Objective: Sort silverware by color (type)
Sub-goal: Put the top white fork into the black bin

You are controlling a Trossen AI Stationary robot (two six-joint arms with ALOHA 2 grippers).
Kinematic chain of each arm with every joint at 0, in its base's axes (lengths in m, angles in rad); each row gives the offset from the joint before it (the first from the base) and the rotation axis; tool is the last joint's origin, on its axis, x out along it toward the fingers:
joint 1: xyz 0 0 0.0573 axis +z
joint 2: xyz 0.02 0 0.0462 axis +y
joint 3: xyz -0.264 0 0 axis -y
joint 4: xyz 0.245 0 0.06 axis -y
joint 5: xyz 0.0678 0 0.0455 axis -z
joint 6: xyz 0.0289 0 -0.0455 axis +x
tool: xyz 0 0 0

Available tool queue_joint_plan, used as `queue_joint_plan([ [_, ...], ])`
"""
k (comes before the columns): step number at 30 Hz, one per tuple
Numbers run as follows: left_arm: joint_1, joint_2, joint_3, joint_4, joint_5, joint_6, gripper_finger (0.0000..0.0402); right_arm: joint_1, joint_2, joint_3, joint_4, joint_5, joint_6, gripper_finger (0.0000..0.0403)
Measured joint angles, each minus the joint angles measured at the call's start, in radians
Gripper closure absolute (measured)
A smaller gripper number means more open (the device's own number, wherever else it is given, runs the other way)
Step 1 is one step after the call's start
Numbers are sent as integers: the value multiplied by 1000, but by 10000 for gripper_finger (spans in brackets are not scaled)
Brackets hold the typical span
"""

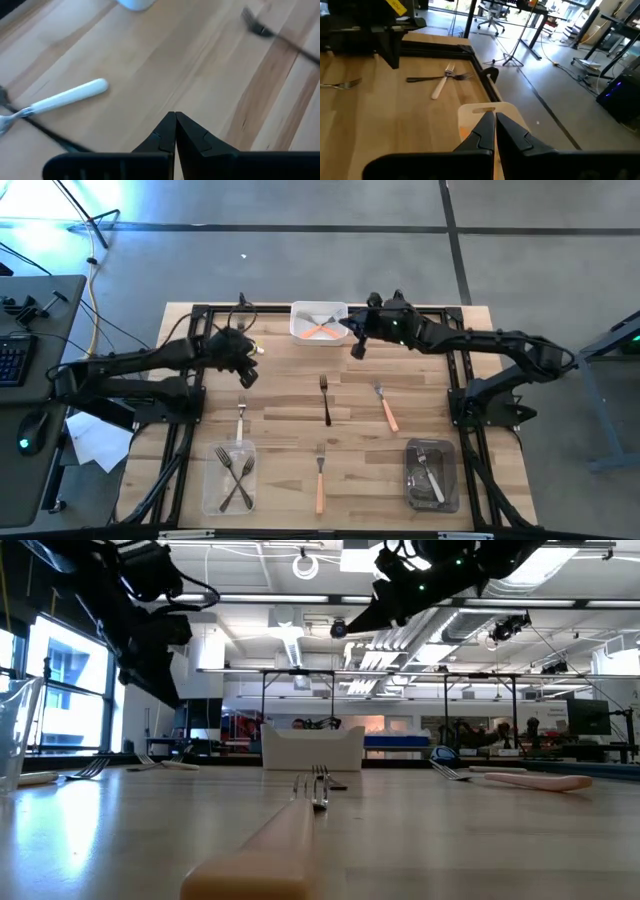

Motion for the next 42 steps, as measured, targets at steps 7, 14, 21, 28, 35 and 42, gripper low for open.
queue_joint_plan([
  [7, 127, 124, 135, -162, 109, 244, 389, -42, 22, 27, -27, -36, -32, 402],
  [14, 182, 339, 316, -305, 64, 557, 341, -45, -7, 26, -163, -43, -93, 402],
  [21, 200, 504, 408, -351, -31, 827, 285, -62, -143, -78, -143, -64, -103, 403],
  [28, 206, 650, 408, -364, -237, 1003, 241, -64, -274, -237, 10, -108, -60, 403],
  [35, 240, 741, 408, -292, -287, 1038, 234, -60, -346, -250, -4, -117, -54, 403],
  [42, 257, 795, 408, -218, -368, 1105, 234, -60, -352, -250, -4, -118, -74, 403],
])
